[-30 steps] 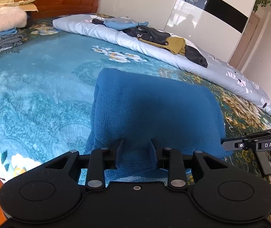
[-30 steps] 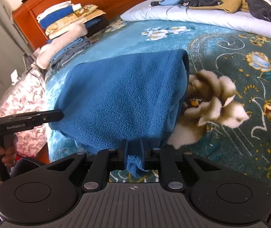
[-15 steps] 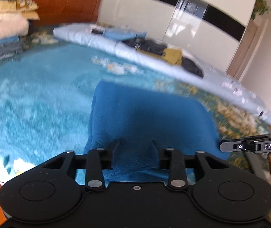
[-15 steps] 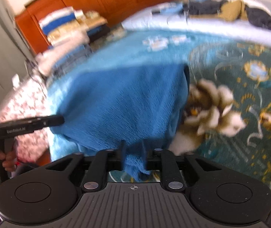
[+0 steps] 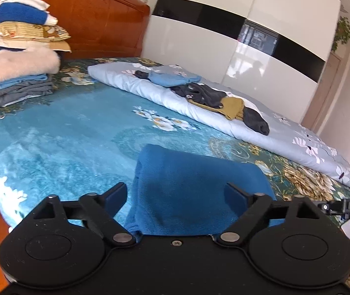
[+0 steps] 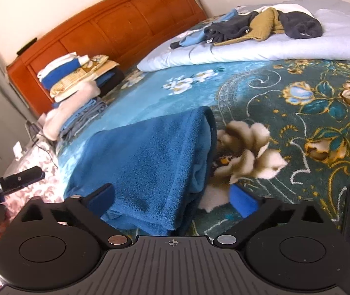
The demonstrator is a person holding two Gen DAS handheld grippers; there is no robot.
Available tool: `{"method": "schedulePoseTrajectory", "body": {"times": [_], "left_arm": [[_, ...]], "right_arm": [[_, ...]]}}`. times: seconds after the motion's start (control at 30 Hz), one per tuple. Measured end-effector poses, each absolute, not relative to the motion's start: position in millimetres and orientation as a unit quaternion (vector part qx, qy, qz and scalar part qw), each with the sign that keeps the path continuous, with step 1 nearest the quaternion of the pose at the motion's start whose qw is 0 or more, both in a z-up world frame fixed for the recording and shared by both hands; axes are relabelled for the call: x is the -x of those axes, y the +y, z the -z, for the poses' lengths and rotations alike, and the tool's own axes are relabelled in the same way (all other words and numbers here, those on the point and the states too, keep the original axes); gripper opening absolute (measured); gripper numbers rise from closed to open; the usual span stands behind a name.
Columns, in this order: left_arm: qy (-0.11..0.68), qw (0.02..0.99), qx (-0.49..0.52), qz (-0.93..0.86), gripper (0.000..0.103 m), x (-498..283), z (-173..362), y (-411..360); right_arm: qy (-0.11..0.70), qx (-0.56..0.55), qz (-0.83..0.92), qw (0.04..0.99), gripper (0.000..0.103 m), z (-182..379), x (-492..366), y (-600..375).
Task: Fold clothes
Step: 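Open both grippers and withdraw them from the folded jacket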
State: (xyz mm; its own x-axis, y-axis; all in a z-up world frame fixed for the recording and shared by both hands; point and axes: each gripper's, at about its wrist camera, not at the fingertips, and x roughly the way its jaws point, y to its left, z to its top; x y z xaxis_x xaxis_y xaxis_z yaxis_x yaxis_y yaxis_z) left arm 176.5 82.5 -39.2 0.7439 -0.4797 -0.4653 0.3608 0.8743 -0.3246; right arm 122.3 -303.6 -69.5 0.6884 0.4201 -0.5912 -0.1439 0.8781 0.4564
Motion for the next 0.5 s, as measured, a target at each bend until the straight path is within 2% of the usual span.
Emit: {"method": "schedulePoseTrajectory", "body": {"times": [0.07, 0.13, 0.5], "left_arm": [[0.275, 0.927, 0.123, 0.222, 0.096, -174.9, 38.4, 87.6], [0.272, 0.927, 0.142, 0.216, 0.101, -173.4, 37.7, 91.8], [0.289, 0.926, 0.162, 0.183, 0.101, -197.9, 42.9, 98.3]], "right_arm": [[0.355, -0.196, -0.155, 0.901, 0.103, 67.8, -120.1, -305.7], [0.349, -0.201, -0.153, 0.903, 0.103, 66.1, -117.8, -307.9], [0.319, -0.262, -0.128, 0.902, 0.103, 72.6, -124.9, -332.4]]}}
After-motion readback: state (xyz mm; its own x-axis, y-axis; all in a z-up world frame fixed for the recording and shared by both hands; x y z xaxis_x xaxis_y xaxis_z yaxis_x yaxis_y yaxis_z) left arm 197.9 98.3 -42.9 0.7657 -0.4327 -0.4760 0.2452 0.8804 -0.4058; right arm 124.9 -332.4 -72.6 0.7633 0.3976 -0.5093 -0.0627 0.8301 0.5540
